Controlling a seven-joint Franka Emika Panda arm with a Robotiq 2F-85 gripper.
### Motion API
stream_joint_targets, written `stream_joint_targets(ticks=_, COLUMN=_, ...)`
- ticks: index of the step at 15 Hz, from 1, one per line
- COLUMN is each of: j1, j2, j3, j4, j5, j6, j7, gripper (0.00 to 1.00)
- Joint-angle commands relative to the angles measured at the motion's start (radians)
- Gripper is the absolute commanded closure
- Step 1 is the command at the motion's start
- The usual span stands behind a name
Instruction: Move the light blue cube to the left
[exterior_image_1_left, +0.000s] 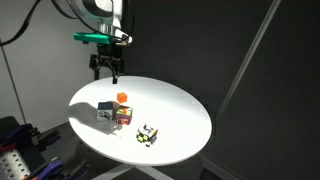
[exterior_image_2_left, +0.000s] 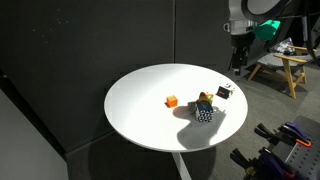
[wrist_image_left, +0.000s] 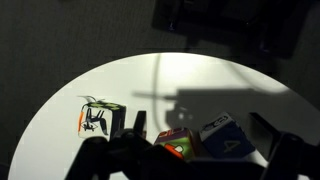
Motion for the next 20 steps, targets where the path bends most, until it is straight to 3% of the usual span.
stream_joint_targets(ticks=1, j1=-0.006, j2=-0.076, j3=-0.015, j4=-0.029, j5=0.063, j6=-0.003, j7=-0.058, gripper=0.00)
stream_joint_targets(ticks=12, j1=0.021, j2=-0.152, j3=-0.015, j4=-0.026, j5=0.234, j6=0.064, j7=-0.097, gripper=0.00)
stream_joint_targets(ticks=20, j1=0.020, j2=-0.137, j3=-0.008, j4=-0.008, j5=0.223, j6=0.079, j7=-0.075, gripper=0.00)
